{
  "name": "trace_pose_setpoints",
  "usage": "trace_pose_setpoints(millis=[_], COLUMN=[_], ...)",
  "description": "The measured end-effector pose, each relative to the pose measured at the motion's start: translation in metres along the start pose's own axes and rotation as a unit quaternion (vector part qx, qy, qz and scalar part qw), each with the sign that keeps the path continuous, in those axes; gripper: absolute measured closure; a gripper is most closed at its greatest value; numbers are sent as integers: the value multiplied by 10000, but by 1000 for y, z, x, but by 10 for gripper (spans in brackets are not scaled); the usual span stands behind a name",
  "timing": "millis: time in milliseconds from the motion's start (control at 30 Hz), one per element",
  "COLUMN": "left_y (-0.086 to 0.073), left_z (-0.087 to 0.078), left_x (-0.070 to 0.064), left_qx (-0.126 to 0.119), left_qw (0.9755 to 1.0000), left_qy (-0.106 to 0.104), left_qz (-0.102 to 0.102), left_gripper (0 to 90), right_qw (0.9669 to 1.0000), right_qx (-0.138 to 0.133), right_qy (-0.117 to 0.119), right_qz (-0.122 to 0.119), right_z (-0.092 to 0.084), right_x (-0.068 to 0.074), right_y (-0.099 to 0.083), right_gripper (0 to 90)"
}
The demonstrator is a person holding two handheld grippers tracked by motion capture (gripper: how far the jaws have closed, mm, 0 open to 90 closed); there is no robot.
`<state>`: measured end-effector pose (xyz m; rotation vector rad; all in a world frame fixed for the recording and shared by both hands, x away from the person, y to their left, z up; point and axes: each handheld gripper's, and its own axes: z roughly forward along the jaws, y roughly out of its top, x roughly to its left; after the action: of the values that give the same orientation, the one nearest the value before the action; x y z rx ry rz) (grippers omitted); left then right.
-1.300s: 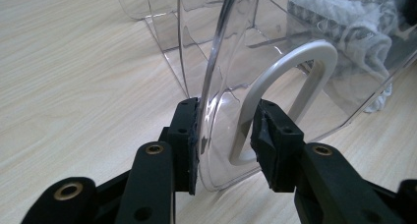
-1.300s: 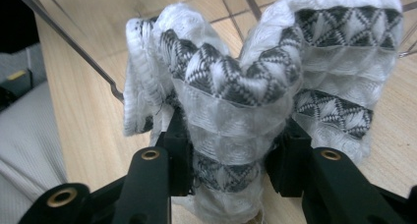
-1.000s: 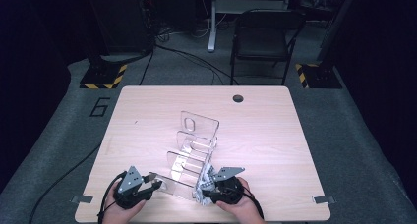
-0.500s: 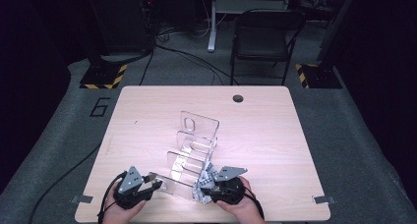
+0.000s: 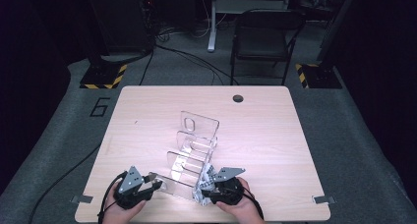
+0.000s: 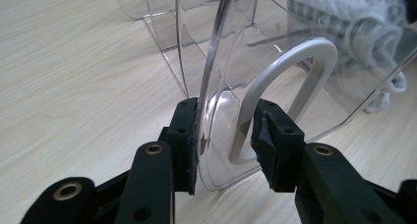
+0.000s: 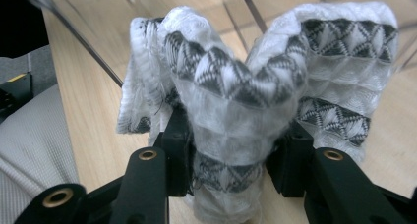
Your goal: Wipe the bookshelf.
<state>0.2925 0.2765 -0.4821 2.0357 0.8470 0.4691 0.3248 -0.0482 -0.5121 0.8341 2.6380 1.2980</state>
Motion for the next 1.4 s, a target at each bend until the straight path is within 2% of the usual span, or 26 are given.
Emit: trace_pose_setpoints(millis=[33,133,167,267,367,433,467,567,600,700,800,867,933,1167,1333,1400], left_y=[0,0,0,0,0,0,0,0,0,0,0,0,0,0,0,0], left_z=[0,0,0,1,1,1,1,2,2,2,3,3,4,4,4,4], left_x=[0,0,-1,0,-1,-1,-1,-1,-1,-2,-2,-3,-3,-3,-3,-4], left_qx=[3,5,17,8,13,28,29,34,33,43,63,92,96,113,111,121], left_qw=[10000,10000,10000,10000,10000,10000,10000,10000,10000,10000,9999,9999,9999,9998,9998,9998], left_qy=[-1,-1,-1,-17,8,13,15,-2,-7,13,26,16,48,71,43,53], left_qz=[5,12,33,7,32,80,80,59,37,63,119,107,133,146,139,155], left_gripper=[630,630,630,628,622,620,619,619,618,613,606,601,596,604,615,617], right_qw=[9999,10000,9999,9999,9998,9999,10000,9999,10000,9998,9999,9998,9999,9998,9999,9997], right_qx=[107,38,-113,-99,47,23,4,-20,-8,7,11,-5,-29,-47,-29,-147], right_qy=[5,-22,-80,-35,63,-12,-73,-84,-25,26,-8,-7,-2,-3,-8,-20], right_qz=[116,38,-50,-21,178,132,-26,-53,69,182,132,192,126,209,129,188], right_z=[1,-1,-6,-4,1,-1,-2,-2,-2,-1,-1,-1,0,0,-1,-5], right_x=[-1,-1,3,2,-3,-2,-1,0,0,-2,-2,-2,-4,-4,-4,-1], right_y=[-1,1,4,2,-2,0,1,1,0,-1,-1,-1,-1,-2,-1,1], right_gripper=[582,582,582,579,580,581,580,579,578,576,574,568,564,553,578,584])
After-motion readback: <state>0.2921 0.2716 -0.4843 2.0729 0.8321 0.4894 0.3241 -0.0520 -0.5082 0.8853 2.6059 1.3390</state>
